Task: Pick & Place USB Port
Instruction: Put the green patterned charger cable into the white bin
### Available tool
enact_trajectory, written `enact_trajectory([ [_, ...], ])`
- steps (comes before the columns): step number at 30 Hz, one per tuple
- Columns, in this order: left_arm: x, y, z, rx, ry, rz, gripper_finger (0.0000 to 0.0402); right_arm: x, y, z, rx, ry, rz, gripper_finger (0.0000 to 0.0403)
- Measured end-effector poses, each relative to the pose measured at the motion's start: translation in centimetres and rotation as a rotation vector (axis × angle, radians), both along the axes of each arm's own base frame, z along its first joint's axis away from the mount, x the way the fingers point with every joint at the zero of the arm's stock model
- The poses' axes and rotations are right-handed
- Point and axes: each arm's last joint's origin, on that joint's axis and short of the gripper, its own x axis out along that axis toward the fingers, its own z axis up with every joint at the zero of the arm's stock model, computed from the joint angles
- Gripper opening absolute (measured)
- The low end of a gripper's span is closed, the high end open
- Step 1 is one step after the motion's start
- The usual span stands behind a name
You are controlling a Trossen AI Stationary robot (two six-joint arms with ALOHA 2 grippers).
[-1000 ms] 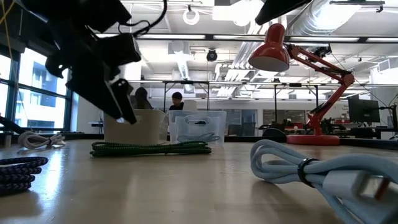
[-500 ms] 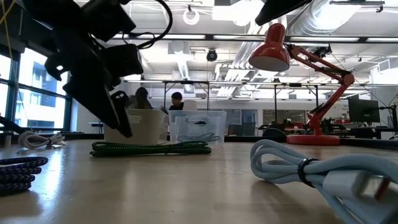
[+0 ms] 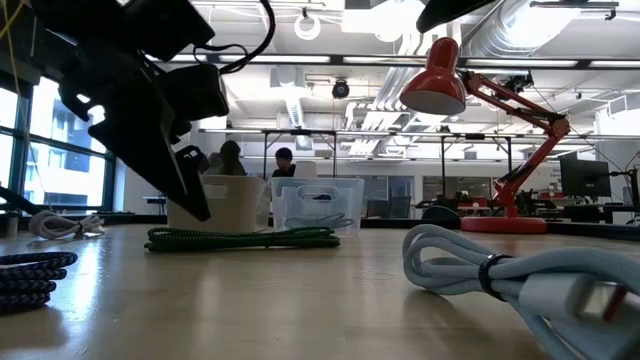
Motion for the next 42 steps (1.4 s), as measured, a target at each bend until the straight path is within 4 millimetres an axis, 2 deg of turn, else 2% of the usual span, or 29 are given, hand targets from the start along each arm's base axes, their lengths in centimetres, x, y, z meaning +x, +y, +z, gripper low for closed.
enact_trajectory([
  [11,0.4,-0.1,-0.9,-0.003,0.010,-0.004,0.0309,-0.1,0.1,0.0,0.004,-0.002,0.002,0.0121],
  [18,1.7,-0.4,-2.2,-0.033,0.049,-0.040,0.0309,-0.2,0.3,0.0,0.005,-0.002,0.007,0.0121],
  [23,2.7,-0.5,-2.4,0.051,0.042,-0.095,0.0304,-0.3,0.5,0.0,0.004,-0.002,0.016,0.0121],
  [25,2.8,-0.5,-2.4,0.112,0.051,-0.115,0.0279,-0.4,0.6,0.0,0.002,-0.002,0.019,0.0121],
  [27,2.9,-0.4,-2.3,0.146,0.060,-0.129,0.0229,-0.4,0.8,0.0,0.000,-0.005,0.020,0.0121],
  [29,2.9,-0.3,-2.4,0.181,0.059,-0.125,0.0153,-0.6,1.0,0.0,-0.005,-0.009,0.023,0.0121],
  [31,2.9,-0.2,-2.4,0.220,0.056,-0.126,0.0062,-0.7,1.1,0.0,-0.011,-0.013,0.026,0.0121],
  [32,2.9,-0.2,-2.4,0.227,0.052,-0.132,0.0034,-0.7,1.2,0.1,-0.018,-0.017,0.024,0.0121],
  [38,2.9,-0.1,-2.2,0.259,0.037,-0.122,0.0010,-1.1,1.7,0.1,-0.041,-0.037,0.025,0.0121],
  [42,2.9,-0.1,-1.6,0.275,0.004,-0.120,0.0007,-1.3,2.0,0.2,-0.063,-0.052,0.020,0.0121],
])
